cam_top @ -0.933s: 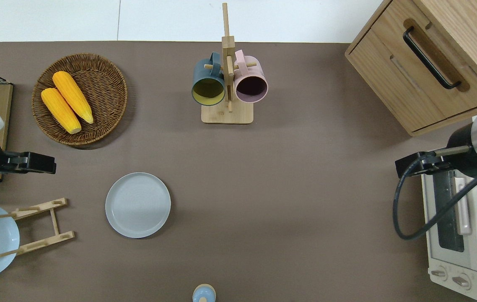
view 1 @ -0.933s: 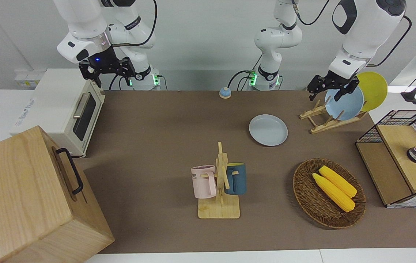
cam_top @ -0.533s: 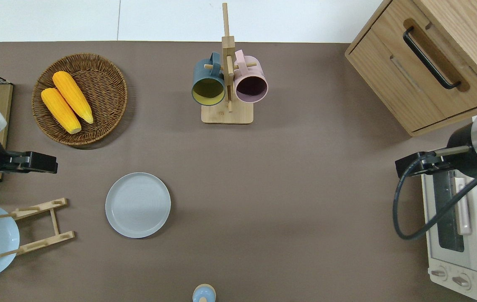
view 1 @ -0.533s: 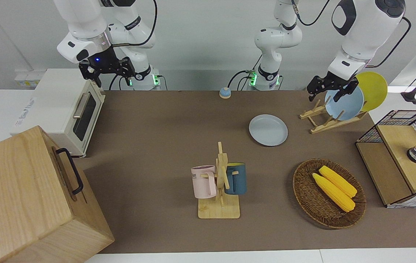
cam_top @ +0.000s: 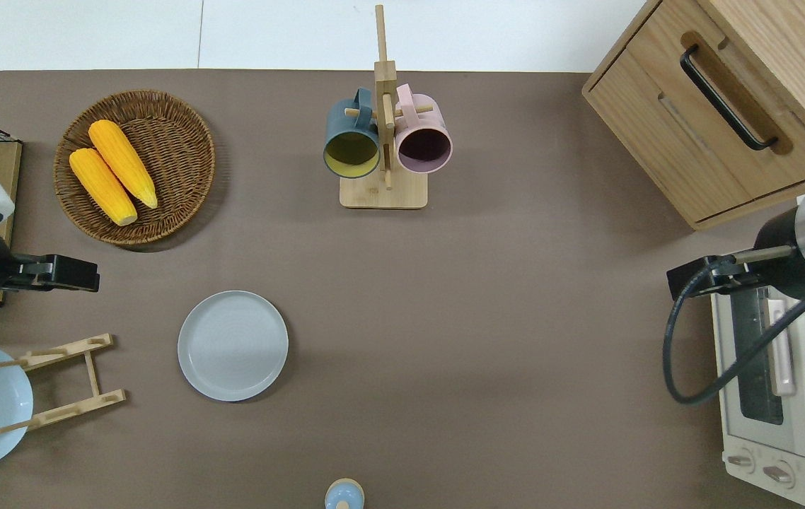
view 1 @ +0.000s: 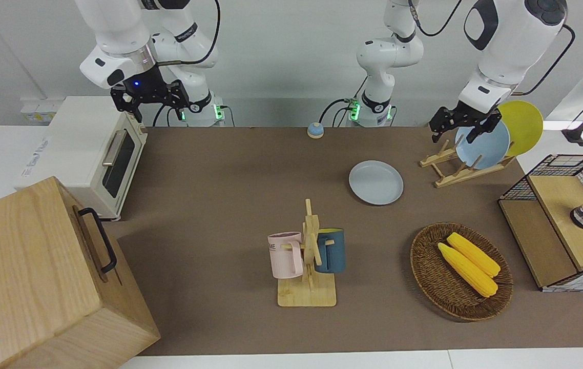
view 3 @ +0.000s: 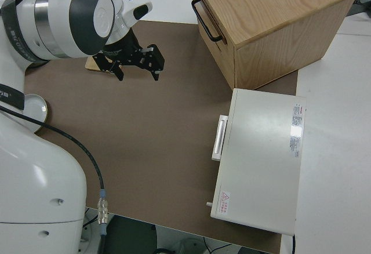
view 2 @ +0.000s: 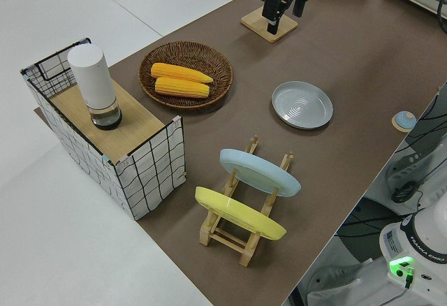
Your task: Pick gray plate from table and place it on lower plate rack with left arm
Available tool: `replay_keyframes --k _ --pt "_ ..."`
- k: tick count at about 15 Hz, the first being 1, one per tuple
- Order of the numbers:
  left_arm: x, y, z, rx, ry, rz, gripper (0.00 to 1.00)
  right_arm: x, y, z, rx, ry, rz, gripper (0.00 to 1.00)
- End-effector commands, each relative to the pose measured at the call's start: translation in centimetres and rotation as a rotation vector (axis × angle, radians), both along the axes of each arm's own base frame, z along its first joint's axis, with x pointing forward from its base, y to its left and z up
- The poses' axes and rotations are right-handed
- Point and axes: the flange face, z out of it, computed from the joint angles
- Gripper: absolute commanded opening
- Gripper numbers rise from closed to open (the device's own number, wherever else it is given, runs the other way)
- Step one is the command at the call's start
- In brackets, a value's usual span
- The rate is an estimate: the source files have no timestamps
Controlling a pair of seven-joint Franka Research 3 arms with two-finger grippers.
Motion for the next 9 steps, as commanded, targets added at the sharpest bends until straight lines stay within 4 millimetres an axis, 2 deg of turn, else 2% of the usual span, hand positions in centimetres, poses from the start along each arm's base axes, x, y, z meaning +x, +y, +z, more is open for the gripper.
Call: replay_keyframes --k 1,4,9 --pt "0.1 -0.4 -0.4 0.010 0.027 0.010 0.99 -0.2 -0.2 0.4 -0.008 0.000 -0.015 0.983" --pt "-0.5 -0.3 -1.1 0.012 0.047 0.015 0.99 -0.2 -0.2 0.4 -0.008 0.000 -0.015 0.983" --pt "-2.6 -0.4 -2.5 0.017 0.071 0.039 0.99 -0.2 -0.3 0.4 -0.009 -0.001 -0.016 0.983"
